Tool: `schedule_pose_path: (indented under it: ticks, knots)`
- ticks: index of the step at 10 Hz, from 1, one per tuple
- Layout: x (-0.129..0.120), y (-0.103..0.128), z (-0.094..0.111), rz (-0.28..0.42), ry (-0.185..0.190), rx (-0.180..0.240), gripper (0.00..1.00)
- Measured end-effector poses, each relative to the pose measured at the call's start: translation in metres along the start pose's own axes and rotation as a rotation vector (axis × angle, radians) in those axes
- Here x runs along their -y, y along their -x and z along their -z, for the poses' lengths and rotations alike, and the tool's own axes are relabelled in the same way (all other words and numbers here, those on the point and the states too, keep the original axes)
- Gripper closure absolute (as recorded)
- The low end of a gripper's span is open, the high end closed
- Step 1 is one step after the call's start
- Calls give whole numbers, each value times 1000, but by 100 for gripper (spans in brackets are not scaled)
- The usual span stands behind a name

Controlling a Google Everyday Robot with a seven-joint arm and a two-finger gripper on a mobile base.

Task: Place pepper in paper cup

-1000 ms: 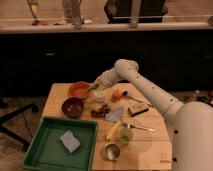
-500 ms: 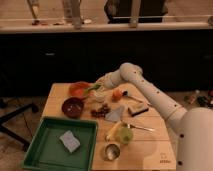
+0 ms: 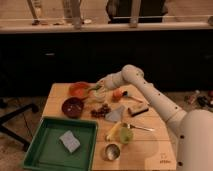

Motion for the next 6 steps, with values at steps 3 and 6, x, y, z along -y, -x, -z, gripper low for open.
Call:
schedule_pose_path:
  ticks: [3, 6]
  knots:
    - [0, -2, 1, -19, -13, 20, 100]
    - [0, 0, 2, -20, -16, 28, 100]
